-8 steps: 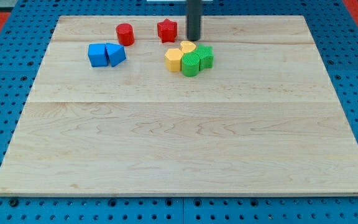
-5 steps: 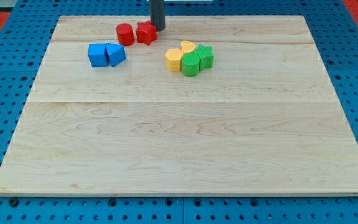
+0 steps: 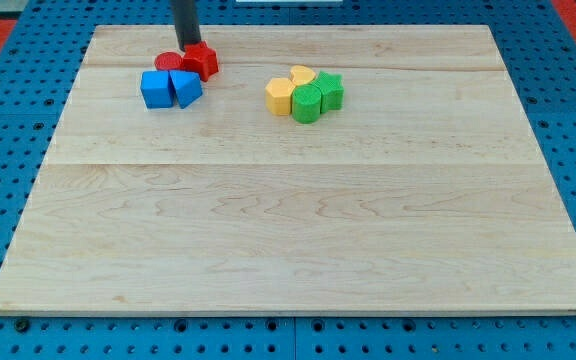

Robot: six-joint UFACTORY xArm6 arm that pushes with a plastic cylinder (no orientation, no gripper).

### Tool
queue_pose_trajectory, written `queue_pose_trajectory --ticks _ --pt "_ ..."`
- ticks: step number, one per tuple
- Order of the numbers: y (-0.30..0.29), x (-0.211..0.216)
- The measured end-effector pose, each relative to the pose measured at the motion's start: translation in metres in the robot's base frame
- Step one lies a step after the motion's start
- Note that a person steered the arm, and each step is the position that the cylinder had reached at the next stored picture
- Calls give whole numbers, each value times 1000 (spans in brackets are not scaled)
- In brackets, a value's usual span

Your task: Move the red blocks above the blue blocks

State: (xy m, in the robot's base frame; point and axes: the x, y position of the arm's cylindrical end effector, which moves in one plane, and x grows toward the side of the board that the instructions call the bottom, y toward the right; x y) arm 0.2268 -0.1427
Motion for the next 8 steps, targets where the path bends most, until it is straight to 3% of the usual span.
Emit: queue_pose_trajectory --ticks 1,2,4,5,6,8 --pt "34 -35" --pt "58 -16" --pt "3 33" --pt "-6 37" --pt "34 9" --pt "61 66"
